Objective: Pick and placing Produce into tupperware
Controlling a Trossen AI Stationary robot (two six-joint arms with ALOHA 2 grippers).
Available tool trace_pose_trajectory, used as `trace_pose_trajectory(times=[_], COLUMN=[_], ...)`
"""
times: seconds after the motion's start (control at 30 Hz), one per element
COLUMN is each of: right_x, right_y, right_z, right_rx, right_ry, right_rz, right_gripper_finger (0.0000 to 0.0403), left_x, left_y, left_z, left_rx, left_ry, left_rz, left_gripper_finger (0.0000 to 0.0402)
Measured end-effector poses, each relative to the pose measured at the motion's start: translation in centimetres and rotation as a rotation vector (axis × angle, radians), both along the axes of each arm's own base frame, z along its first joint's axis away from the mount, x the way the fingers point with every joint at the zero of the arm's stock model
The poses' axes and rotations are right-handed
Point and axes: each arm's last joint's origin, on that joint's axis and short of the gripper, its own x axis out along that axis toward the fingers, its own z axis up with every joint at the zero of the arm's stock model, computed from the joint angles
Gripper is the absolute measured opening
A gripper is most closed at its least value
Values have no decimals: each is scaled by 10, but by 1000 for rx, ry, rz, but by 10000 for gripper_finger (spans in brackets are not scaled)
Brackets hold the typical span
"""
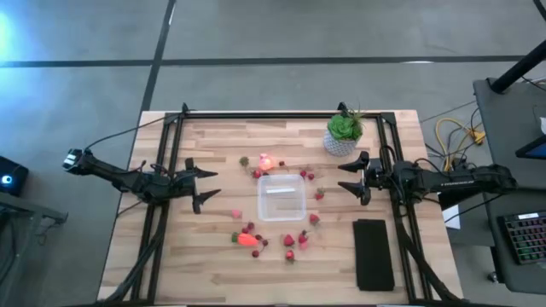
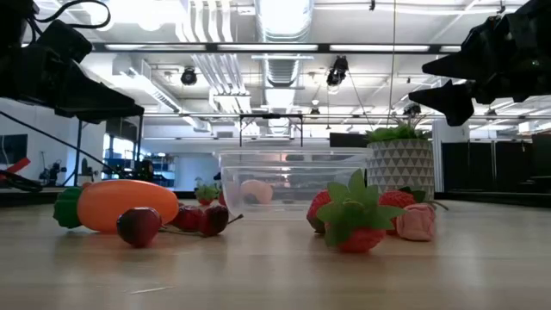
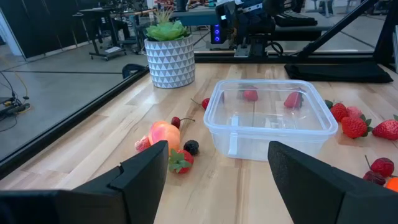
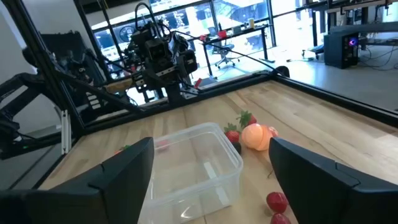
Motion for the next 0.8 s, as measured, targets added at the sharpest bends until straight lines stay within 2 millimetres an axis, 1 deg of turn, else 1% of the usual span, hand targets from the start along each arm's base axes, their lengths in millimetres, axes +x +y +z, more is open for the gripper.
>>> trace_pose_trajectory(times=[0.43, 0.5, 0.63, 0.67, 0.73, 0.8], right_x=[0, 0, -1, -1, -2, -3], right_y=[0, 0, 0, 0, -2, -3], right_z=[0, 1, 11, 14, 18, 19], right_rx=[20, 103, 446, 505, 551, 554], right_ry=[-3, -21, -169, -211, -269, -295], right_rz=[0, -1, 19, 19, -18, -60], right_gripper_finger=[310, 308, 307, 308, 310, 312], left_x=[0, 0, 0, 0, 0, 0], left_y=[0, 0, 0, 0, 0, 0], left_z=[0, 0, 0, 0, 0, 0], left_rx=[0, 0, 0, 0, 0, 0], left_ry=[0, 0, 0, 0, 0, 0], left_rz=[0, 0, 0, 0, 0, 0], left_gripper_finger=[262, 262, 262, 262, 262, 262])
